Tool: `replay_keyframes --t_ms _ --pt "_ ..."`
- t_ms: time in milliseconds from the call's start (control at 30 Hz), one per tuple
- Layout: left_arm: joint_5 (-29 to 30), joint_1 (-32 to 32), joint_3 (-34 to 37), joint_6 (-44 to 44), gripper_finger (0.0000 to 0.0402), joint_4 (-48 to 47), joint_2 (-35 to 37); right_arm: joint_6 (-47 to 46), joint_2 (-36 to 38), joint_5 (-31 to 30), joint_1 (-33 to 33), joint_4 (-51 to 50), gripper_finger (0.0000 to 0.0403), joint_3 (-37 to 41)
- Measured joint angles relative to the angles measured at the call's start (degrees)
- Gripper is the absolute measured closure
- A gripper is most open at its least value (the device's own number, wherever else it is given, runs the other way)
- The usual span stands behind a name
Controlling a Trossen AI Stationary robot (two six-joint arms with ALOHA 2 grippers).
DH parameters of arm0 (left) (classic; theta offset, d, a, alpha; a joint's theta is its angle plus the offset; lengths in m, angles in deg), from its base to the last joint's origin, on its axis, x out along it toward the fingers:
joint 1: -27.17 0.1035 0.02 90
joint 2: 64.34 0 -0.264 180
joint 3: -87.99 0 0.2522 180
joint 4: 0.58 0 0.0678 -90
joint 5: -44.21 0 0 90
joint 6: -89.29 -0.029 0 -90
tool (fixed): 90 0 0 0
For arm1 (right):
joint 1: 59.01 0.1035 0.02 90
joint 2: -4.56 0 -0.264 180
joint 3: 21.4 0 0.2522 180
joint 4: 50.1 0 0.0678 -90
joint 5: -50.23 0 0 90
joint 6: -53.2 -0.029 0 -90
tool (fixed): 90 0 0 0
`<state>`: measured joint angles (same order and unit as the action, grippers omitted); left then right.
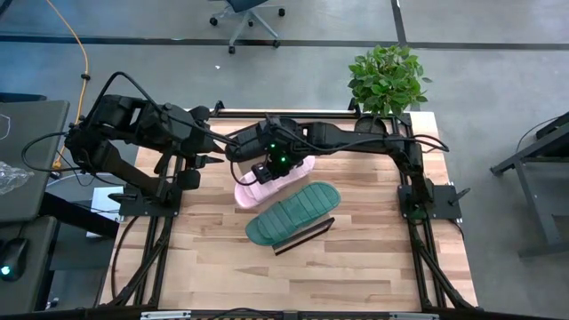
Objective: Pick and place slides into the shelf
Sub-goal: Put the pink pair of slides on the shelf
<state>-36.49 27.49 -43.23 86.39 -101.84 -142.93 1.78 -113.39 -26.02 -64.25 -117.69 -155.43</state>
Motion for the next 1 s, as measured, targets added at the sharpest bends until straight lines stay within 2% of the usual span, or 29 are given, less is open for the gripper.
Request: replay_keyframes --t_ms 700,1000 --pt "0.02 0.0 -0.01 0.12 0.0318 -0.16 0.0 -0.16 0.0 -0.01 -0.51 0.73 0.0402 0.0" --pt "-0.87 0.0 0.0 0.16 0.0318 -0.15 0.0 -0.16 0.04 0.05 -0.51 0.33 0.0376 0.0"
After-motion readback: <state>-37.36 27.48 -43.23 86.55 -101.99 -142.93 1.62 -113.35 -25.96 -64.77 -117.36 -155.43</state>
